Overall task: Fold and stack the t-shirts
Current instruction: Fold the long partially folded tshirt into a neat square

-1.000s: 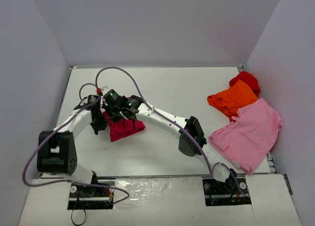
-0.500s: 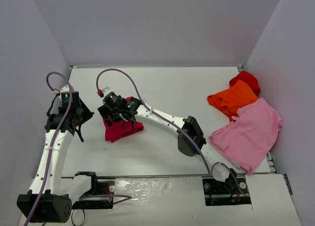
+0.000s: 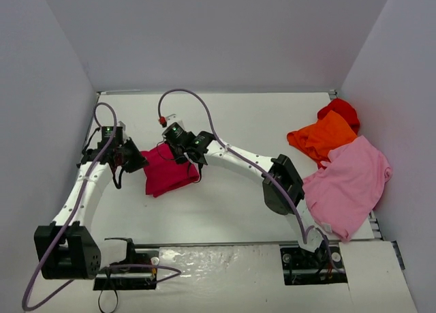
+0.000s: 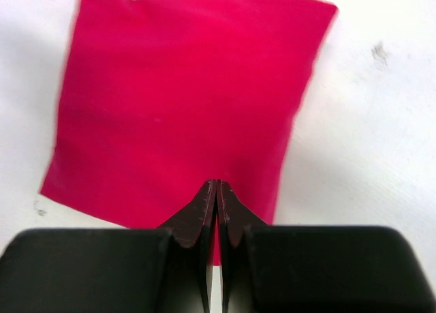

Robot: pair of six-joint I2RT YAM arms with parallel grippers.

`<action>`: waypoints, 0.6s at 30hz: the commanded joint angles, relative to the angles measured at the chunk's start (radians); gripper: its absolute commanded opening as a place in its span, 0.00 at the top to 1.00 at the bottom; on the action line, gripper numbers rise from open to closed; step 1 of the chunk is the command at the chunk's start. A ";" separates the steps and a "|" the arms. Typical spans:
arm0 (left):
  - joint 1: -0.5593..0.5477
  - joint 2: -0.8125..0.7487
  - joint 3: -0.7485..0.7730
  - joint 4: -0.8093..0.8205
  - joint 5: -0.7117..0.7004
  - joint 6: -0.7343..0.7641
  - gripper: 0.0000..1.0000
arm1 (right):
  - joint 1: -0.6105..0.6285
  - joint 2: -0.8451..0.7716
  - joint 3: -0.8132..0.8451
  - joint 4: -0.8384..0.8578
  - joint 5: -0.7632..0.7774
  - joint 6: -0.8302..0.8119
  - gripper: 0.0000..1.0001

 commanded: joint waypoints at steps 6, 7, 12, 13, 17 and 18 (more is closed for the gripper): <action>-0.008 0.253 0.025 0.322 0.214 -0.058 1.00 | -0.030 0.001 -0.113 0.050 -0.032 0.046 1.00; -0.008 0.278 0.016 0.344 0.215 -0.064 1.00 | -0.030 0.010 -0.126 0.055 -0.036 0.051 1.00; -0.015 0.368 -0.078 0.447 0.243 -0.113 1.00 | -0.032 0.034 -0.202 0.064 -0.033 0.070 1.00; -0.017 0.378 -0.099 0.462 0.247 -0.121 1.00 | -0.032 0.037 -0.216 0.064 -0.033 0.073 1.00; -0.024 0.411 -0.176 0.512 0.250 -0.129 1.00 | -0.033 0.047 -0.281 0.067 -0.026 0.100 1.00; -0.024 0.414 -0.193 0.515 0.249 -0.126 1.00 | -0.033 0.050 -0.298 0.068 -0.026 0.106 1.00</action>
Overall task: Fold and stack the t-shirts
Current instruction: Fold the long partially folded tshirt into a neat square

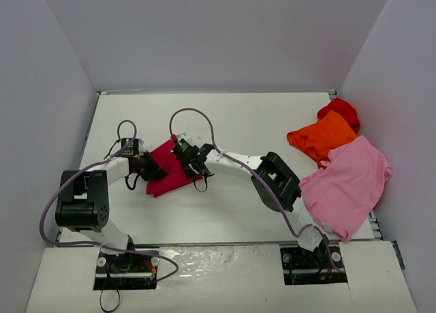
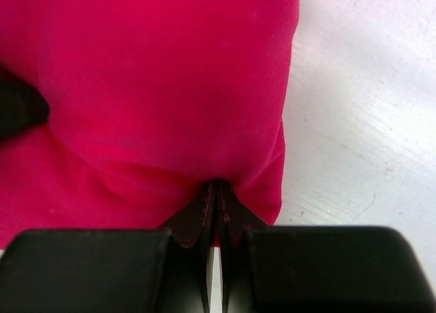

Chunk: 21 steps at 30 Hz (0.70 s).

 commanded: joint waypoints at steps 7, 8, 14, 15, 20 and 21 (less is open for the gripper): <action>-0.010 -0.061 -0.049 0.064 -0.018 0.016 1.00 | 0.002 -0.049 -0.102 0.027 0.078 0.072 0.91; -0.010 -0.102 -0.037 0.041 -0.031 0.026 1.00 | 0.000 -0.075 -0.095 0.031 0.100 0.081 0.85; -0.020 -0.369 0.102 -0.104 -0.139 0.110 0.70 | -0.009 -0.222 -0.031 0.052 0.203 0.064 0.29; -0.020 -0.406 0.127 -0.120 -0.147 0.118 0.65 | -0.012 -0.243 -0.019 0.051 0.217 0.060 0.27; -0.021 -0.595 0.246 -0.224 -0.197 0.144 0.03 | -0.055 -0.362 -0.008 0.041 0.188 0.063 0.27; -0.021 -0.611 0.253 -0.232 -0.207 0.146 0.03 | -0.072 -0.374 -0.024 0.041 0.160 0.070 0.29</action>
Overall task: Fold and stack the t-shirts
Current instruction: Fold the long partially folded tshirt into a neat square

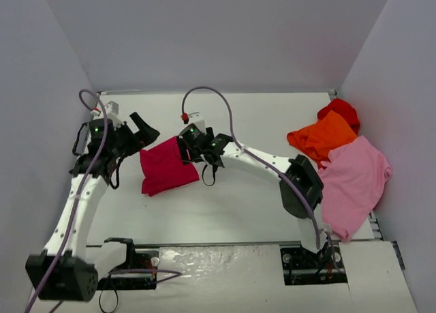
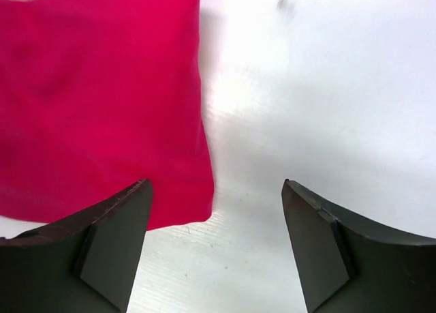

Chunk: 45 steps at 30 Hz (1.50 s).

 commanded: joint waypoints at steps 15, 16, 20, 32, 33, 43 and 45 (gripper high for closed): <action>-0.002 -0.358 0.123 -0.423 -0.104 0.153 0.03 | -0.101 -0.388 -0.223 0.069 -0.116 0.073 0.29; -0.002 -0.371 0.127 -0.437 -0.110 0.149 0.03 | -0.100 -0.371 -0.226 0.095 -0.166 0.070 0.30; -0.002 -0.422 0.158 -0.497 -0.121 0.139 0.03 | -0.095 -0.265 -0.175 0.161 -0.342 0.022 0.34; -0.002 -0.485 0.025 -0.572 -0.062 0.113 0.03 | -0.212 0.106 0.017 0.233 -0.577 -0.104 0.36; -0.002 -0.481 0.015 -0.572 -0.063 0.119 0.03 | -0.228 0.126 0.015 0.255 -0.619 -0.102 0.35; -0.002 -0.421 -0.051 -0.514 -0.070 0.130 0.03 | -0.336 0.199 -0.147 0.716 -1.088 0.130 0.29; -0.002 -0.410 -0.057 -0.509 -0.069 0.131 0.03 | -0.353 0.200 -0.198 0.846 -1.143 0.224 0.27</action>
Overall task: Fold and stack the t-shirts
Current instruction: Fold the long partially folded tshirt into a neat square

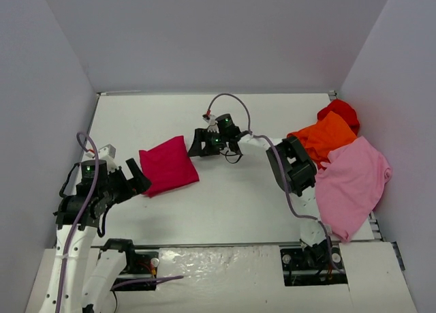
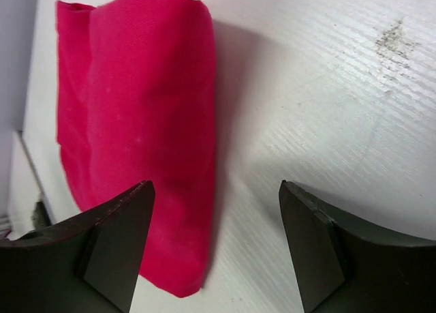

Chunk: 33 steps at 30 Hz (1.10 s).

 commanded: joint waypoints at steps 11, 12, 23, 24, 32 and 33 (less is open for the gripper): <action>-0.002 0.037 -0.025 0.105 0.017 -0.003 0.03 | 0.030 0.165 -0.041 0.615 -0.440 0.459 0.22; -0.001 0.037 -0.030 0.111 0.018 -0.006 0.03 | 0.038 0.174 -0.026 0.591 -0.441 0.434 0.22; -0.002 0.061 -0.045 0.139 0.036 -0.007 0.03 | 0.071 0.209 0.041 0.464 -0.426 0.373 0.55; -0.002 0.065 -0.047 0.144 0.037 -0.007 0.03 | 0.074 0.207 0.043 0.443 -0.420 0.354 0.50; -0.002 0.096 -0.055 0.164 0.063 0.002 0.03 | 0.114 0.203 0.064 0.311 -0.298 0.278 0.91; -0.002 0.095 -0.055 0.161 0.064 0.002 0.03 | 0.115 0.203 0.068 0.289 -0.287 0.264 0.97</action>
